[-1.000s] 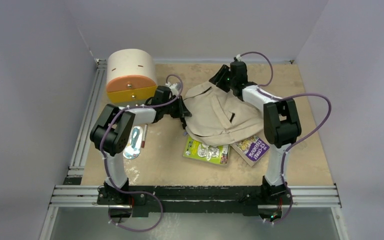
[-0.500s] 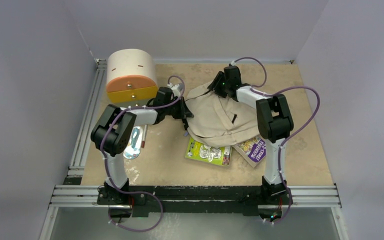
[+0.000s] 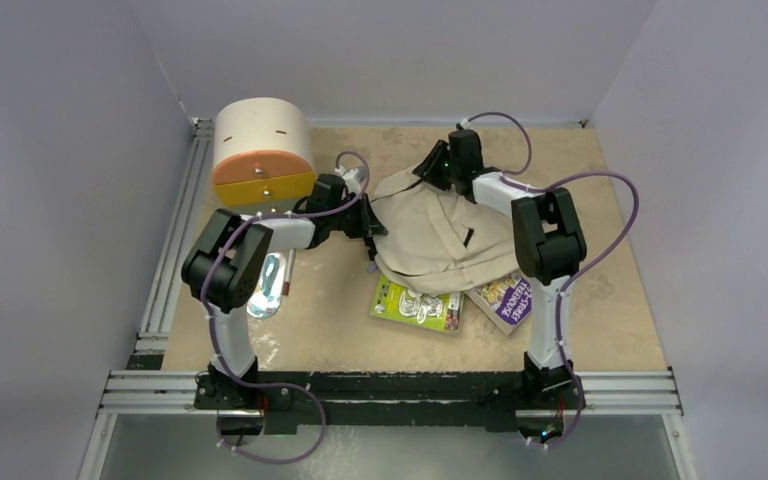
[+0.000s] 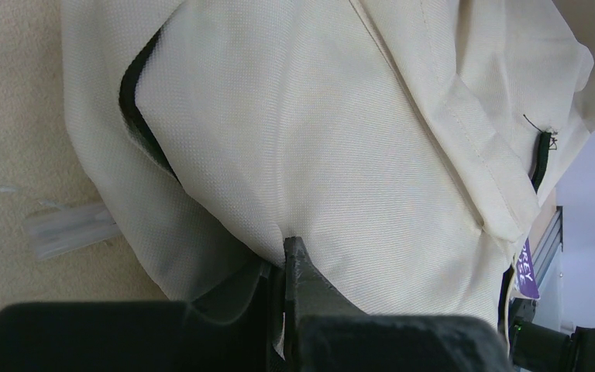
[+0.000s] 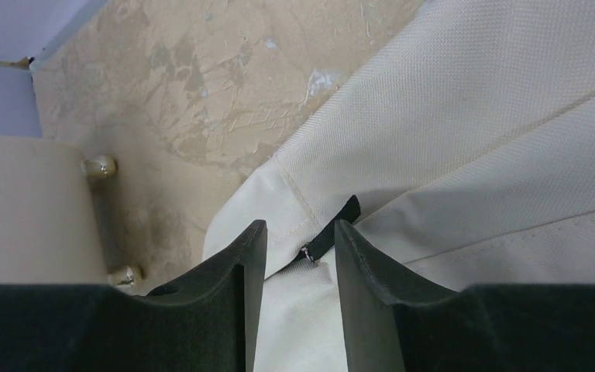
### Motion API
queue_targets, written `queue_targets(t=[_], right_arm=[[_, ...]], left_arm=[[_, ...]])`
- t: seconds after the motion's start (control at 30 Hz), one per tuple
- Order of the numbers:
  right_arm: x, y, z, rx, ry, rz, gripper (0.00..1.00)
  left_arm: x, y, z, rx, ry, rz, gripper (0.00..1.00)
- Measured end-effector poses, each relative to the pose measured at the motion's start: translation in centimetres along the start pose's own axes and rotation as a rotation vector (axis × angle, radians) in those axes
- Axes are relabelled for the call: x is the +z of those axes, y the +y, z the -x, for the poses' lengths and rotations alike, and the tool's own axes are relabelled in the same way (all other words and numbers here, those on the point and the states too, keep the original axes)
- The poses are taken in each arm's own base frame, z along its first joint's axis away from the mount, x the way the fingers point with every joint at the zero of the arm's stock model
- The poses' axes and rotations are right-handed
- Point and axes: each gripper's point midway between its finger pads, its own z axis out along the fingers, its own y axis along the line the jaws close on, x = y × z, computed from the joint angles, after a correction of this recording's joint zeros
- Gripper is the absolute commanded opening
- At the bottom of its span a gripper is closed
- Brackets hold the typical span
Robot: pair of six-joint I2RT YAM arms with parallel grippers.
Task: Pack the student bag
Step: Unzip the student bag at the center of the board.
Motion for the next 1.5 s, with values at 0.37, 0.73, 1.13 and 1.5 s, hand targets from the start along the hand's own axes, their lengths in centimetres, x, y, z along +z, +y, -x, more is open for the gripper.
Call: queue_targets(t=[0.37,0.73,1.13,1.5], right_arm=[[1.1,-1.1,-0.7,0.010,0.014,-0.025,0.45],[1.3,-2.2,0.4,0.006,-0.051,-0.092,0.49],[1.2,-2.9,1.2,-0.004,-0.087,-0.140,0.51],[1.2,-1.8,0.6,0.016,-0.037,-0.070,0.46]], left_arm=[[0.0,0.0,0.0,0.000,0.001,-0.001,0.00],[0.0,0.0,0.0,0.001,0.002,-0.002,0.00],[0.0,0.0,0.0,0.002,0.002,-0.002,0.00],[0.0,0.0,-0.1,0.002,0.003,-0.003,0.00]])
